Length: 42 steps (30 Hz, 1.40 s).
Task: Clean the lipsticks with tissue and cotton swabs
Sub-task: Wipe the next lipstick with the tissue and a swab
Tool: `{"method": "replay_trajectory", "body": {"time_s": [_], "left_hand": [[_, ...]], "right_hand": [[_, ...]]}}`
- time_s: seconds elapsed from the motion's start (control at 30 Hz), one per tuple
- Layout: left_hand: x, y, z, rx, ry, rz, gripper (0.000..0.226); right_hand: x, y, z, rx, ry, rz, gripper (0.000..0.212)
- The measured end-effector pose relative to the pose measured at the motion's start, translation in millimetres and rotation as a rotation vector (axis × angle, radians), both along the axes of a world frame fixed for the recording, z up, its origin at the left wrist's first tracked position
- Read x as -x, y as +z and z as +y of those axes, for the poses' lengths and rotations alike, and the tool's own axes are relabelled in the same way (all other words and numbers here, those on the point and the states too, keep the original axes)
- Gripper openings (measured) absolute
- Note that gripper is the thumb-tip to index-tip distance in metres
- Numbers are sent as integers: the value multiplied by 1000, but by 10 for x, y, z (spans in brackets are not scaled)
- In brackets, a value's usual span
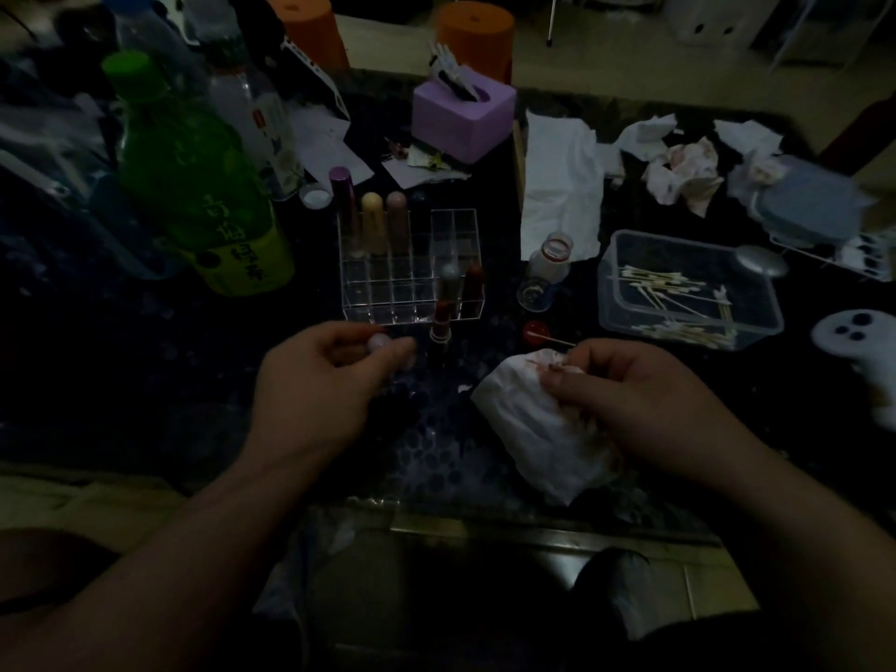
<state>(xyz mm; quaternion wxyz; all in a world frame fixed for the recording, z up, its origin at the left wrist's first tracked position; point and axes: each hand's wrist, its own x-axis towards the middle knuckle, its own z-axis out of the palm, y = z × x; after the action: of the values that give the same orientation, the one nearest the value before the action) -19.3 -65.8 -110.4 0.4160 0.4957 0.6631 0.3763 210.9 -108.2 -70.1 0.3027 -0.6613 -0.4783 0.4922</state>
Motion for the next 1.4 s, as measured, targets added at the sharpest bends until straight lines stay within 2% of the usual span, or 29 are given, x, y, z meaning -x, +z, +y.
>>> {"method": "replay_trajectory", "body": {"time_s": [0.07, 0.1, 0.13, 0.2, 0.33, 0.4, 0.5, 0.6, 0.73, 0.9, 0.97, 1.03, 1.13, 1.2, 1.27, 1.33, 1.4], "left_hand": [[-60, 245, -130, 158, -57, -464, 17], [-89, 334, -191, 210, -123, -626, 17], [-114, 386, -242, 240, -203, -687, 17], [-169, 466, -318, 285, -335, -698, 26], [-243, 517, -350, 294, -461, -636, 43], [-250, 487, -330, 288, -458, -629, 41], [-286, 454, -303, 314, -428, -679, 28], [-324, 453, -267, 363, -369, -795, 20], [-336, 443, -215, 367, -325, -786, 17], [-381, 463, -205, 372, -332, -707, 39], [-385, 484, -203, 386, -357, -676, 43], [-377, 488, -200, 381, -360, -678, 41], [-362, 462, -216, 279, -351, -699, 38], [-355, 421, -253, 131, -357, -622, 35], [-318, 342, -265, -164, -385, -448, 29], [-265, 289, -224, -529, -545, -178, 23], [-222, 262, -178, -742, -709, 83, 14]], "right_hand": [[22, 39, -38, -34, 28, 41, 28], [35, 62, -62, -51, 39, 72, 23], [51, 86, -89, -68, 50, 113, 18], [81, 131, -149, -89, 54, 217, 16], [83, 164, -206, -67, 6, 369, 18], [59, 170, -215, -18, -1, 455, 23], [55, 209, -229, 29, 47, 566, 19], [53, 213, -216, -31, 2, 466, 14], [30, 151, -224, -285, -21, 119, 8], [109, 60, -229, -614, 153, -96, 6], [94, 21, -213, -661, 217, -140, 9], [97, 23, -218, -646, 227, -94, 6], [132, 58, -248, -435, 178, 68, 2], [122, 74, -232, -230, 118, 235, 5], [103, 81, -235, 10, 90, 535, 23], [150, 129, -239, 174, 48, 826, 37], [177, 130, -253, 183, 12, 846, 32]]}}
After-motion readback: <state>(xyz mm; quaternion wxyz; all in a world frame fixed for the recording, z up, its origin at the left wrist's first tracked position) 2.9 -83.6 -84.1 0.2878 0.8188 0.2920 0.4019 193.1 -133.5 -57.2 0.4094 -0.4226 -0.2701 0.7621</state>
